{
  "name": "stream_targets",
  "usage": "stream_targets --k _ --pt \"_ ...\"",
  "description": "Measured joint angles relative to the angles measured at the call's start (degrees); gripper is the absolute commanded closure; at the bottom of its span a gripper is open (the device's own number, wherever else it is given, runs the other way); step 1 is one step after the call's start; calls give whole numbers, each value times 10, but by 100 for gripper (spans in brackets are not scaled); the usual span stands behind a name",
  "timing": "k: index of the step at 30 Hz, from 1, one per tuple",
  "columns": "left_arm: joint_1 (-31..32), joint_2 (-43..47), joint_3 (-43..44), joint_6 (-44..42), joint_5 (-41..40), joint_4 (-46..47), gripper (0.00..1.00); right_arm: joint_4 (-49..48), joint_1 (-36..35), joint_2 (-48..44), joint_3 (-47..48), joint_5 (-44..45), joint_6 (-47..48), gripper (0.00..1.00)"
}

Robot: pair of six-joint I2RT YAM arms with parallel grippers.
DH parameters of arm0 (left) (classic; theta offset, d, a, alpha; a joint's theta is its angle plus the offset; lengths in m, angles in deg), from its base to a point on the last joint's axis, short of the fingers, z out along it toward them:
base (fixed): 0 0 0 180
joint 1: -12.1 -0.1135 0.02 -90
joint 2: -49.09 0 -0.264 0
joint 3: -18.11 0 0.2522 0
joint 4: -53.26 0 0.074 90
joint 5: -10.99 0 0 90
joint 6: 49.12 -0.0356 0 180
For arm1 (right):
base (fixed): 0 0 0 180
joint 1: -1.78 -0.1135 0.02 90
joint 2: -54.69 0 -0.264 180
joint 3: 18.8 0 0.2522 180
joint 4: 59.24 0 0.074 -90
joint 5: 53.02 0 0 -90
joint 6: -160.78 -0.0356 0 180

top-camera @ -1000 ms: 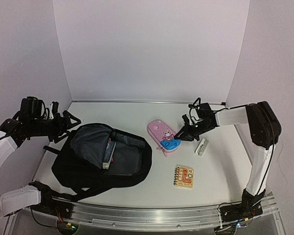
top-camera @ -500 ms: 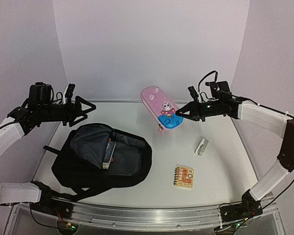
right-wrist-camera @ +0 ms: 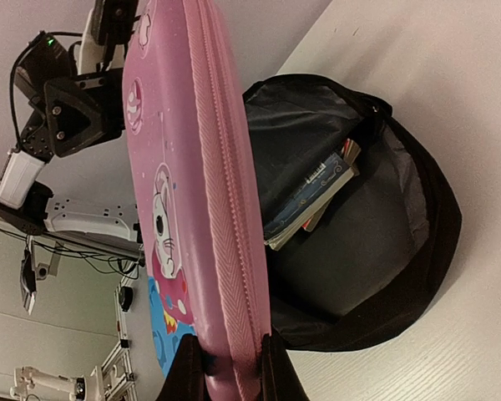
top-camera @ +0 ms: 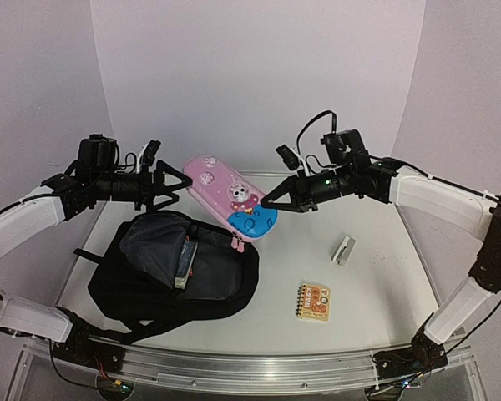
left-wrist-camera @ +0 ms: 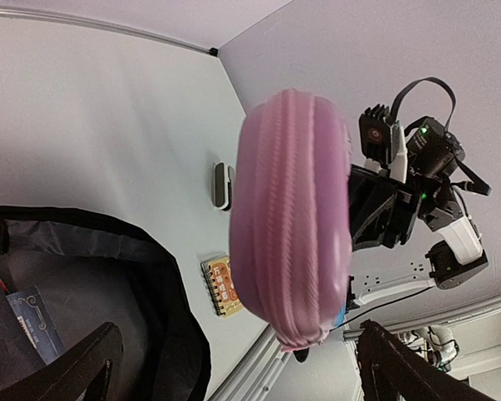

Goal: Pack the student bag
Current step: Pick up the stationery from the center of the board.

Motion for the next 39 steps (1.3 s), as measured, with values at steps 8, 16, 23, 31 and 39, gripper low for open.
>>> stream_targets --k 8,16,23,31,39 --pt "0 -19 -3 44 41 62 12 16 -20 6 9 -14 22 100" --pt "0 -34 -4 84 68 97 67 35 -25 15 14 -17 44 100" --pt "-1 -39 -12 112 65 117 86 41 -27 18 24 23 32 40" --pt "0 6 -73 186 -6 180 91 -42 -27 -37 -38 127 -66 8" --pt "-1 46 -103 262 -60 284 88 -180 -28 -103 -151 137 -181 4"
